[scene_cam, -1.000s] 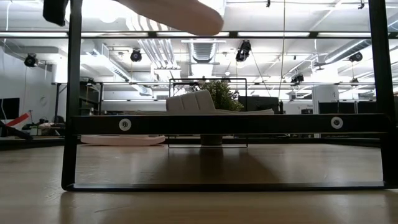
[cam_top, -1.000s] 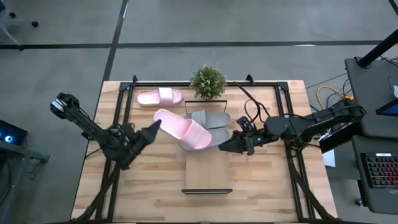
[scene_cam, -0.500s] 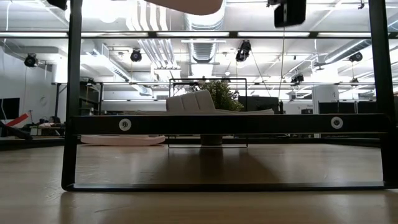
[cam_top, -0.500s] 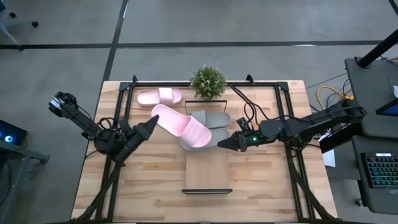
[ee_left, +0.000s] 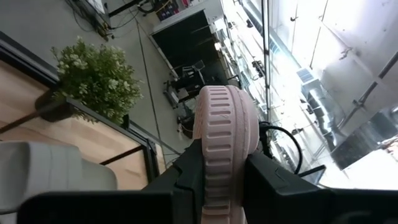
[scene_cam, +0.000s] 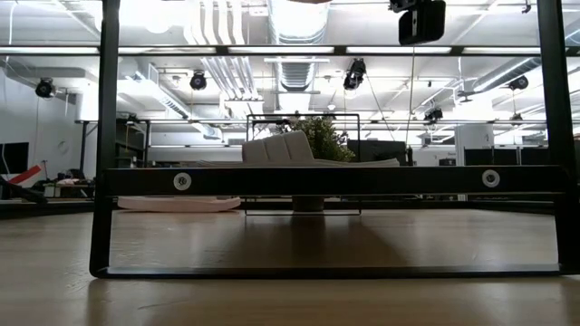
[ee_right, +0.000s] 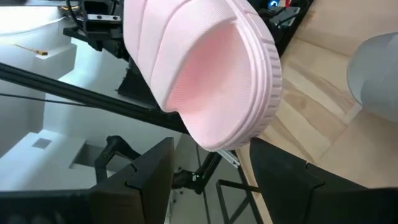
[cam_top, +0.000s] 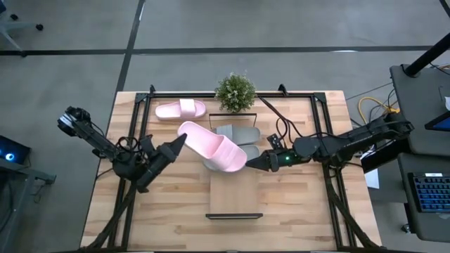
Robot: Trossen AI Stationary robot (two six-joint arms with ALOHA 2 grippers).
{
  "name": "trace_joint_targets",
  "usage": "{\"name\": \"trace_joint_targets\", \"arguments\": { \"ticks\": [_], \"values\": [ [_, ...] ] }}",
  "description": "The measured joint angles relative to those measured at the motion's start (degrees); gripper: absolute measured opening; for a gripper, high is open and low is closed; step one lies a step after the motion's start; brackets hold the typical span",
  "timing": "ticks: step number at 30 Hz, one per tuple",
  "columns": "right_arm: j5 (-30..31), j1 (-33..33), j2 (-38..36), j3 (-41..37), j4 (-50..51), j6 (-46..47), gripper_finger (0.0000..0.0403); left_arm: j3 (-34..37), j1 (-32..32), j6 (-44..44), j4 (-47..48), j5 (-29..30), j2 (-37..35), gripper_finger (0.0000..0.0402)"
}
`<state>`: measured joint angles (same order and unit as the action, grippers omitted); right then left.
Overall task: Pick and place slides into the shelf
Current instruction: Put the bottom pink slide on the shelf
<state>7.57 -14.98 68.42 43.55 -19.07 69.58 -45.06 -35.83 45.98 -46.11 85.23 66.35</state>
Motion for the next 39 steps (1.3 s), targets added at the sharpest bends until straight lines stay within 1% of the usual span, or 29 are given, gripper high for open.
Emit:
{"name": "trace_joint_targets", "arguments": {
  "ticks": [5,11,17,26,39],
  "values": [
    [-0.2,0.0,0.0,-0.1,0.4,-0.2,0.0201,-0.6,0.7,-0.2,-2.4,-1.8,1.4,0.0054],
    [-0.2,0.0,0.0,-0.1,0.3,-0.5,0.0201,-1.5,0.6,-4.4,-4.5,-2.3,1.7,0.0054],
    [0.0,0.0,0.0,-0.2,0.3,-0.7,0.0201,-2.0,0.6,-7.4,-5.0,-3.6,1.4,0.0054],
    [0.0,0.0,0.0,-0.2,0.3,-1.0,0.0201,-1.8,0.7,-7.8,-5.9,-3.9,1.5,0.0054],
    [0.0,0.0,0.0,-0.2,0.1,-1.1,0.0201,-1.8,0.9,-11.2,-6.1,-4.6,-0.4,0.0054]
  ]
}}
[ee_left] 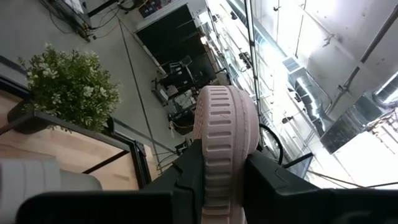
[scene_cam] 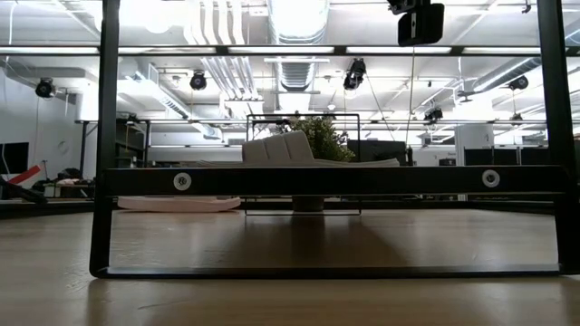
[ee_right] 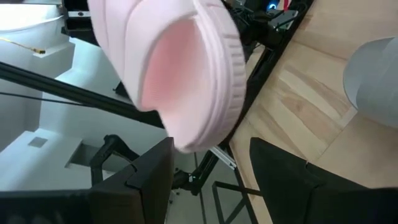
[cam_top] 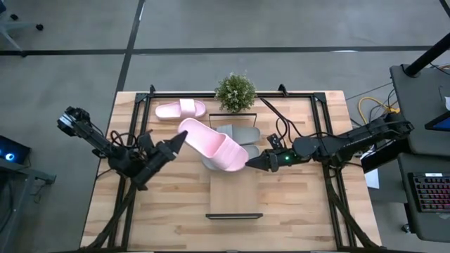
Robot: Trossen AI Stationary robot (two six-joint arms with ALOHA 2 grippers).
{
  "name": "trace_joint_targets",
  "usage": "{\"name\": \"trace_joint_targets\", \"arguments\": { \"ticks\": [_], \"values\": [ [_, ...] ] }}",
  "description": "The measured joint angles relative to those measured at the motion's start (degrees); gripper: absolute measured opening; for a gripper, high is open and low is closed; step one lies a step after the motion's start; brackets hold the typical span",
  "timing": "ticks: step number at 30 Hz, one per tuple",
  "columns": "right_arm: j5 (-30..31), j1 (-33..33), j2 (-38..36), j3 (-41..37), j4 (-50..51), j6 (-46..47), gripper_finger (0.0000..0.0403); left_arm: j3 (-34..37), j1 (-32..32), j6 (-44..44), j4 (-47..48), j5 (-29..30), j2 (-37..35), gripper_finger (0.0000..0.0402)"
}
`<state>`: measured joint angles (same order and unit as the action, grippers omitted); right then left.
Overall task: Pick and place slides into the shelf
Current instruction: Put the bottom pink slide on the shelf
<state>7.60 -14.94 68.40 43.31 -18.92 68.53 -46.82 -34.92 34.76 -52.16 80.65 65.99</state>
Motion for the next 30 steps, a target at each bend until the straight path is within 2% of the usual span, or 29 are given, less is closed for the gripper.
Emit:
{"name": "trace_joint_targets", "arguments": {
  "ticks": [6,19,23,30],
  "values": [
    [0.0,0.0,0.0,0.0,0.1,0.0,0.0201,0.0,0.0,-0.8,-0.1,-1.1,-0.4,0.0051],
    [0.0,0.0,0.0,0.0,-1.4,-1.1,0.0194,-0.2,0.1,3.9,-1.6,-1.1,4.7,0.0048],
    [-0.1,0.0,0.0,0.0,-1.5,-1.5,0.0164,0.0,0.1,3.9,-3.4,-1.1,5.8,0.0048],
    [0.0,0.0,0.0,0.0,-1.4,-1.5,0.0069,0.0,0.2,3.9,-3.7,-1.2,5.8,0.0059]
  ]
}}
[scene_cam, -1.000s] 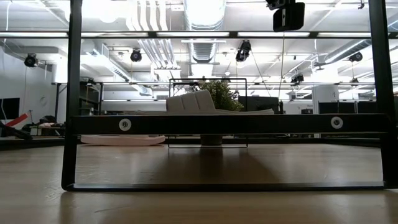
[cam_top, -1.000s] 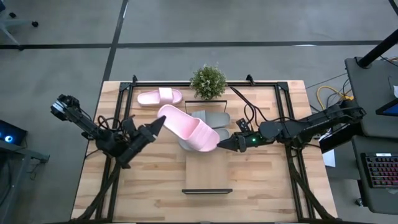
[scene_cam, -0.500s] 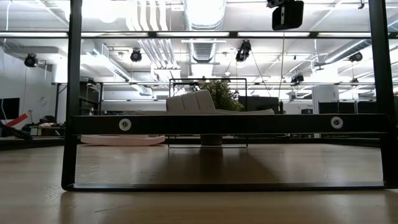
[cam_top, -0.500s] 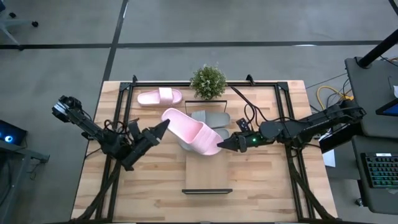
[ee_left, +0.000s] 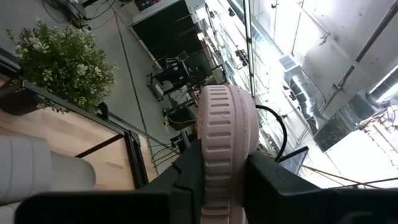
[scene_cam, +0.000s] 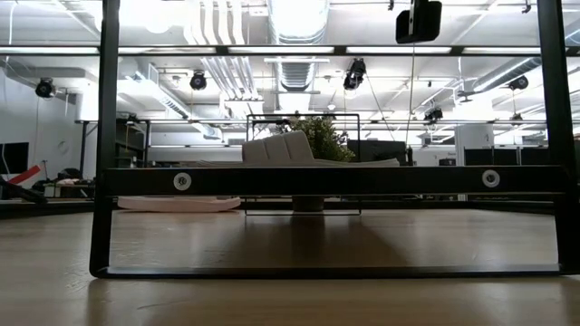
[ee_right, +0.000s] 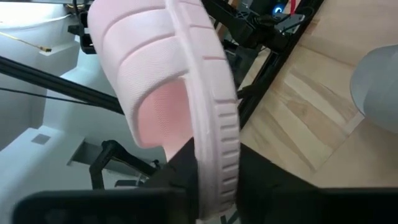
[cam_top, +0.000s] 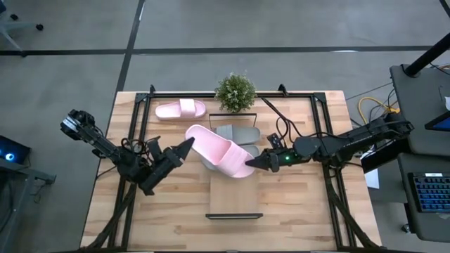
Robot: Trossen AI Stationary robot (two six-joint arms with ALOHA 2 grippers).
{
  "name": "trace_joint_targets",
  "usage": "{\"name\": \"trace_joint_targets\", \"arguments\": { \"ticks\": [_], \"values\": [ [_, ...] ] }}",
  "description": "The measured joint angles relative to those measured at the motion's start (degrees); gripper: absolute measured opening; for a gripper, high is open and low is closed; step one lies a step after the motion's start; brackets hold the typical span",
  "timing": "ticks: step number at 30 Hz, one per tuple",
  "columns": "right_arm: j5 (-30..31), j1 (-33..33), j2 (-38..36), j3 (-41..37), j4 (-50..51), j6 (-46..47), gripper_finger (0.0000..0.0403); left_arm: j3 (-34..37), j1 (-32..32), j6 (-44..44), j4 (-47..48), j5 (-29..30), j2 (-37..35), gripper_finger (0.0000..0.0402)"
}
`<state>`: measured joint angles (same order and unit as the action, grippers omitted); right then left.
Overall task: Pick and place slides into the shelf
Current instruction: Put the bottom pink slide on the shelf
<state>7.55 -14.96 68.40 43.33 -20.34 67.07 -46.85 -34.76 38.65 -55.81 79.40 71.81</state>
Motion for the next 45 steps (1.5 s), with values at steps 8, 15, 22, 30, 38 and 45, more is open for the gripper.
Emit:
{"name": "trace_joint_targets", "arguments": {
  "ticks": [8,15,22,30,38,45],
  "values": [
    [0.1,0.0,0.0,0.0,0.0,0.2,0.0035,0.1,0.0,0.0,0.0,-2.9,-0.1,0.0101],
    [0.0,0.0,0.0,0.0,0.6,0.5,0.0035,0.4,0.0,2.8,0.2,-7.9,0.0,0.0125],
    [-2.4,0.0,-0.2,0.1,5.7,1.8,0.0035,0.8,0.0,1.1,1.9,-12.0,-0.1,0.0192],
    [-5.3,-0.2,-0.8,0.1,8.7,2.3,0.0034,2.4,-0.2,1.4,11.9,-12.9,-3.8,0.0255],
    [-11.5,-0.3,-1.9,0.0,14.1,3.6,0.0034,2.4,-0.2,1.1,24.3,-13.5,-11.6,0.0261],
    [-16.5,-0.5,-2.4,0.0,20.3,4.4,0.0033,2.4,-0.2,-0.5,25.5,-13.5,-14.3,0.0261]
  ]
}}
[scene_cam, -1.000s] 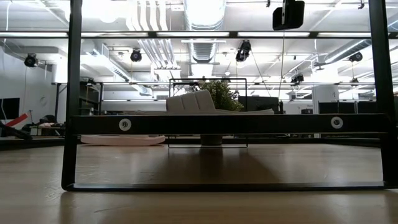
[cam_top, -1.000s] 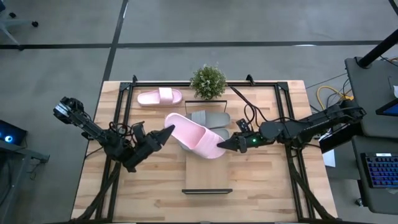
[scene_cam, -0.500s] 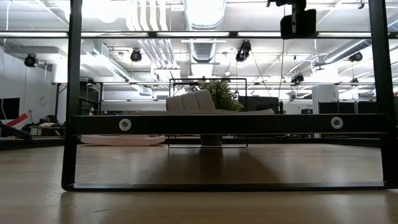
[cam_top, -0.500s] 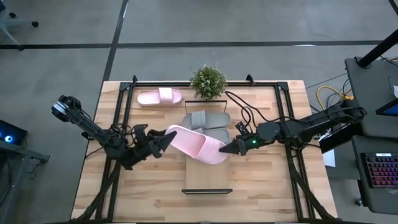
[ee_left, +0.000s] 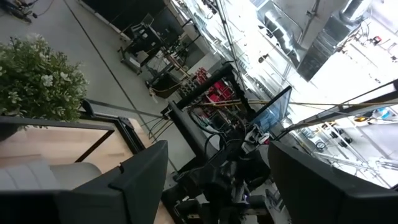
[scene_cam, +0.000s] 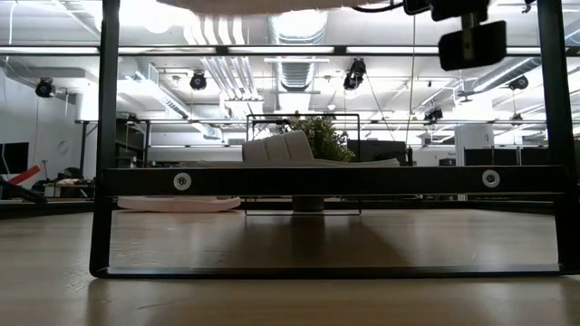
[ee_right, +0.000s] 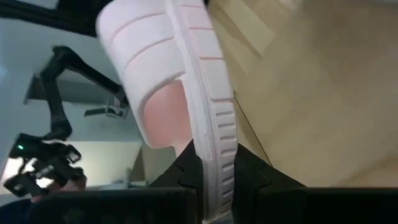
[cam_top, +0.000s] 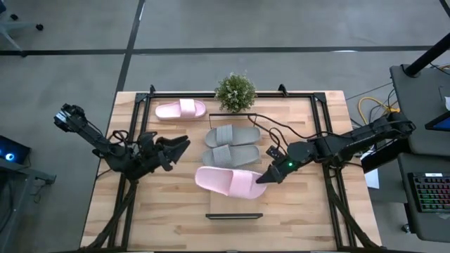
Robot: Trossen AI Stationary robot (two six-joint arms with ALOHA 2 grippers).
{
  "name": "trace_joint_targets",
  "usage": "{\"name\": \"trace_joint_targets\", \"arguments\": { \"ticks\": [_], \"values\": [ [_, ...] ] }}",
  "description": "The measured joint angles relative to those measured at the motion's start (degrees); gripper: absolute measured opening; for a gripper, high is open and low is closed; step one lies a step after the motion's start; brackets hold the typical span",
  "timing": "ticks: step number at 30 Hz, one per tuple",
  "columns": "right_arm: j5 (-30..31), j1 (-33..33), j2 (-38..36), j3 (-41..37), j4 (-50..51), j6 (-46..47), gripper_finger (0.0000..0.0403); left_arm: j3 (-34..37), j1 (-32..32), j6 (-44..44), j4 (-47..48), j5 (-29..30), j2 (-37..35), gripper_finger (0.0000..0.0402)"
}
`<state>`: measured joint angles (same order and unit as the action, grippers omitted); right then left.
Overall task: Pick and place slides into the shelf
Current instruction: Put the bottom pink slide on the shelf
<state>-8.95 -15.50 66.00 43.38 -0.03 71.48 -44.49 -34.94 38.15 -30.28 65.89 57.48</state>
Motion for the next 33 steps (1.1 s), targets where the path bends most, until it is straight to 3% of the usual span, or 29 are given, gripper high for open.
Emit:
{"name": "trace_joint_targets", "arguments": {
  "ticks": [11,33],
  "values": [
    [-2.0,-0.4,0.0,-0.1,4.5,0.1,0.0033,0.0,0.0,0.4,-0.2,-0.5,0.9,0.0261],
    [-2.0,-2.1,6.2,-0.7,3.9,-0.6,0.0033,0.0,0.1,0.4,-1.1,-0.8,0.6,0.0261]
  ]
}}
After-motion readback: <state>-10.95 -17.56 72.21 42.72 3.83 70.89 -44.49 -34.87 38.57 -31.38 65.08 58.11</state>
